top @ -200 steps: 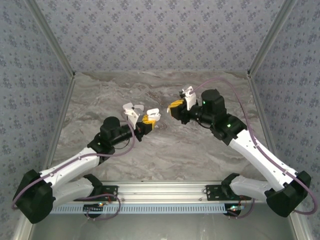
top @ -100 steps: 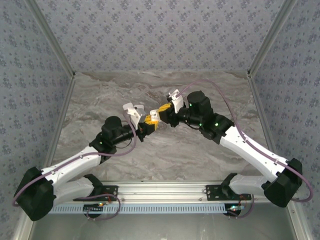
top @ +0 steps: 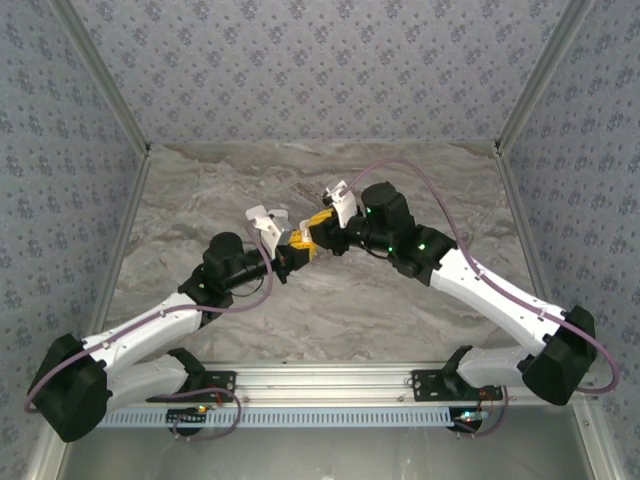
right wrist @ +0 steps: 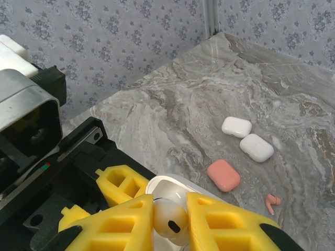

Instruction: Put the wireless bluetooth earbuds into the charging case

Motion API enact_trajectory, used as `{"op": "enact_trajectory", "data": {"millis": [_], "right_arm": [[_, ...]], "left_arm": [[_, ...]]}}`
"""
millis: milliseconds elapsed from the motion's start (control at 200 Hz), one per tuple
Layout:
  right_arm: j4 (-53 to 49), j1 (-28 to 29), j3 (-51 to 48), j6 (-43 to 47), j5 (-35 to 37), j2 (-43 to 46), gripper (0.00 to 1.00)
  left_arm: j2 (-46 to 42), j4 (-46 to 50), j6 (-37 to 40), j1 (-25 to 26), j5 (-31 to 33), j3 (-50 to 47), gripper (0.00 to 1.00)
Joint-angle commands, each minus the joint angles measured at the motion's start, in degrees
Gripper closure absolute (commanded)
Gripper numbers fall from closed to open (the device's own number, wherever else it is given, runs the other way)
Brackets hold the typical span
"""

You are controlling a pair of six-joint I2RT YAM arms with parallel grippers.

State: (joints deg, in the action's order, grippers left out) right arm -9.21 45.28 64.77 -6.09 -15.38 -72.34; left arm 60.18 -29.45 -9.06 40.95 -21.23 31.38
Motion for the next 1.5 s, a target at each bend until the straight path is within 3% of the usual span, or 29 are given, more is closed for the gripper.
{"op": "enact_trajectory", "data": {"millis": [0, 200, 395, 560, 665, 775, 889, 1259, 1494], "right_arm": [[-1.94, 0.64, 1.95, 1.15, 1.08, -0.17, 0.77], [-3.58, 0.55, 2.2, 0.84, -1.3, 0.35, 0.71], [-3.57, -0.67, 3.05, -0.57, -3.7, 2.63, 0.51], [-1.17, -5.33, 4.06, -3.89, -8.36, 6.58, 0.34], [-0.46, -10.21, 1.1, -7.23, -13.3, 7.31, 0.17], [1.47, -14.66, -1.16, -12.25, -20.89, 5.94, 0.08], [2.76, -14.99, -1.93, -14.65, -25.28, 3.44, 0.01], [3.72, -11.57, 1.3, -16.2, -31.84, -3.7, 0.0], [2.98, -11.18, 2.56, -15.71, -34.7, -2.0, 0.06]], "left_arm": [[-0.31, -1.92, 0.64, 0.36, -0.52, 2.55, 0.98], [-0.49, -1.92, 0.71, 0.36, -0.24, 2.54, 0.98], [-0.59, -2.12, 0.66, 0.36, -0.46, 2.37, 0.98], [-0.76, -2.5, 0.62, 0.4, -0.72, 2.1, 0.99], [-0.76, -3.29, 0.53, 0.42, -1.54, 2.02, 0.98], [-0.86, -4.44, 0.22, 0.42, -2.92, 2.0, 0.98], [-1.03, -4.57, 0.18, 0.45, -3.55, 2.2, 0.99], [-0.73, -4.13, 0.18, 0.44, -3.55, 2.34, 0.99], [-0.77, -3.16, 0.58, 0.45, -2.61, 2.37, 0.98]]}}
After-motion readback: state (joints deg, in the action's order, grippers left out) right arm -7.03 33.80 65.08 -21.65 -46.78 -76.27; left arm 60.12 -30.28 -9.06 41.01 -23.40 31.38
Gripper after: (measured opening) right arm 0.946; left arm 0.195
